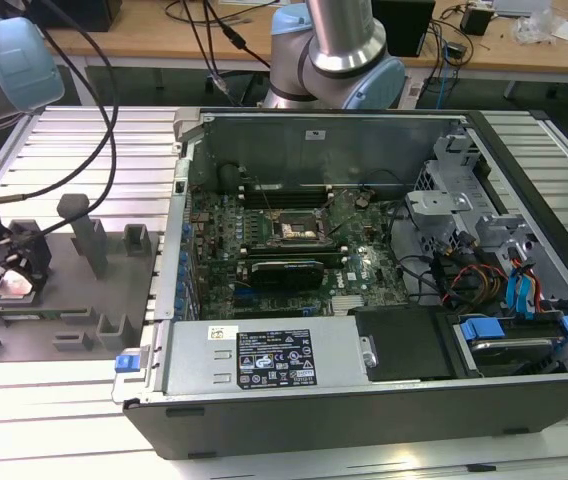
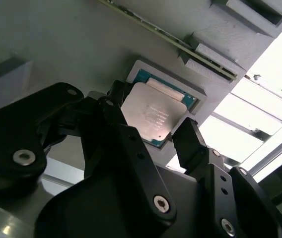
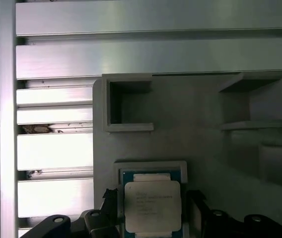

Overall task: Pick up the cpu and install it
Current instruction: 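Pick up the cpu and move it towards the insertion slot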

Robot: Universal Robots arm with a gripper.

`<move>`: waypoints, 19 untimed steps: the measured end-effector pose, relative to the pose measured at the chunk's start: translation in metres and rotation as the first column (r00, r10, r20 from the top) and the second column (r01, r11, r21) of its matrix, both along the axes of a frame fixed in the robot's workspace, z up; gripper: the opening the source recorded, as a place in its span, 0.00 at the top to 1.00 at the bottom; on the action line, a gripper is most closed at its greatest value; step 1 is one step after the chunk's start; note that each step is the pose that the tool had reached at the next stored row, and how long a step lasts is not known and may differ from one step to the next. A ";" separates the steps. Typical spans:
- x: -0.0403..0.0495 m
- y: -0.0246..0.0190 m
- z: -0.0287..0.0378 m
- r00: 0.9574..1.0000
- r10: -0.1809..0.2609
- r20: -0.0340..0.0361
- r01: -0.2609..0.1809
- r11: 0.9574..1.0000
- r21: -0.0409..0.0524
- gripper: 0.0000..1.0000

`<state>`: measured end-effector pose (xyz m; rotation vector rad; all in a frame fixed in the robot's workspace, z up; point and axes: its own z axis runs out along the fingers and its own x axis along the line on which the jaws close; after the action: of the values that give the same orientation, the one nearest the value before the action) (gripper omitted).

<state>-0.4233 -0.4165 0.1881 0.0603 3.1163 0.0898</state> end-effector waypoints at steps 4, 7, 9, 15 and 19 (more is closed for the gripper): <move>0.0001 0.0001 0.0000 1.000 0.003 0.000 -0.003 1.000 0.000 0.34; 0.0001 0.0001 0.0000 1.000 0.009 0.000 -0.009 1.000 0.000 0.34; 0.0005 0.0003 0.0000 1.000 0.011 0.000 -0.011 1.000 0.000 0.34; 0.0004 0.0015 0.0000 1.000 0.011 0.000 -0.011 1.000 0.000 0.34; -0.0002 0.0015 0.0000 1.000 0.011 0.000 -0.011 1.000 0.000 0.34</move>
<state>-0.4235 -0.4149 0.1881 0.0436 3.1167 0.0901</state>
